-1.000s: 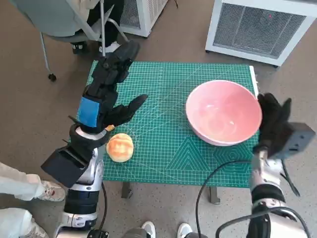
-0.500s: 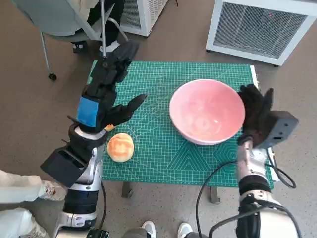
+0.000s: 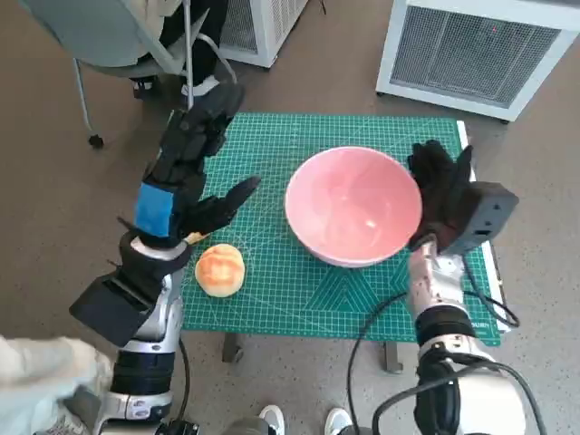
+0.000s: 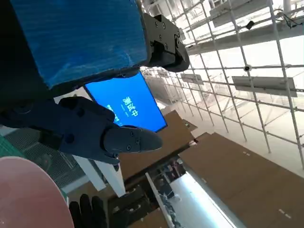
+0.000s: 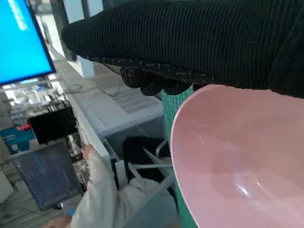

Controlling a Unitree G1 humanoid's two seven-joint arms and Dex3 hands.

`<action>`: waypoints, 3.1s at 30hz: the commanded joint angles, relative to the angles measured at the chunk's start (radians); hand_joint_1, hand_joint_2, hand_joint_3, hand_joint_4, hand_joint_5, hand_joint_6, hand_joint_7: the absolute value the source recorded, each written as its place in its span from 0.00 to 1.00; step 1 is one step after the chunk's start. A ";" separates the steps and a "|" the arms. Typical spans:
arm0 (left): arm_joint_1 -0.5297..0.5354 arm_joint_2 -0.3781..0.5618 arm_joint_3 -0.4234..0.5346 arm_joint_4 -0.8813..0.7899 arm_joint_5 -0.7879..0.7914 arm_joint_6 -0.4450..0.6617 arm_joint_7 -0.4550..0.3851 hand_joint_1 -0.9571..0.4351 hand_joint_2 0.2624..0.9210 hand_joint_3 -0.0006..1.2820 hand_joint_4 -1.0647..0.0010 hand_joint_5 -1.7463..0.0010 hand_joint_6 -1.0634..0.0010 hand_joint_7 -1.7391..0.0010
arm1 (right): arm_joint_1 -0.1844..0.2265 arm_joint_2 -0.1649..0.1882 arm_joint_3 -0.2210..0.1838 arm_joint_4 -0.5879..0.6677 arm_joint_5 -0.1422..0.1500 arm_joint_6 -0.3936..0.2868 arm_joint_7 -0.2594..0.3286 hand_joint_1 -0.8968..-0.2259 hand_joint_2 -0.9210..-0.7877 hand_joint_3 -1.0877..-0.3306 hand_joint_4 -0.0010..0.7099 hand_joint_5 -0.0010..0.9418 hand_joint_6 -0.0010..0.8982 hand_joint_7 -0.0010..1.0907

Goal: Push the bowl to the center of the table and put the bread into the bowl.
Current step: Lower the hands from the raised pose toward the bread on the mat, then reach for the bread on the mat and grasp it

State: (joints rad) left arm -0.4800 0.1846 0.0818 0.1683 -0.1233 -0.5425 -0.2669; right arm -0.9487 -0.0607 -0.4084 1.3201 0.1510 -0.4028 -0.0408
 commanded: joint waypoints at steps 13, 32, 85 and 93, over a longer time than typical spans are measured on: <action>0.041 0.030 0.034 -0.008 -0.007 -0.021 -0.002 0.46 1.00 0.21 0.72 1.00 0.70 0.90 | -0.030 0.009 0.007 0.007 -0.007 0.021 0.006 0.65 0.00 0.35 0.43 0.03 0.10 0.59; 0.008 0.493 0.133 0.117 0.112 0.023 -0.187 0.42 1.00 0.21 0.73 1.00 0.64 0.96 | -0.008 -0.033 0.131 -0.198 -0.024 -0.432 0.253 0.50 0.00 0.38 0.44 0.03 0.06 0.62; -0.265 0.567 -0.306 0.504 0.605 0.442 -0.226 0.45 0.88 0.00 0.87 1.00 0.74 1.00 | 0.171 -0.039 0.331 -0.646 0.011 -0.642 0.435 0.42 0.00 0.41 0.45 0.05 0.00 0.74; -0.290 0.492 -0.382 0.590 0.682 0.515 -0.163 0.44 0.89 0.00 0.87 1.00 0.74 1.00 | 0.171 -0.047 0.329 -0.637 0.006 -0.646 0.423 0.42 0.00 0.41 0.45 0.06 0.00 0.74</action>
State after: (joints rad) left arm -0.7652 0.7061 -0.2724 0.7294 0.5389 -0.0463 -0.4428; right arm -0.7902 -0.1032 -0.0793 0.6704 0.1590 -1.0500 0.3890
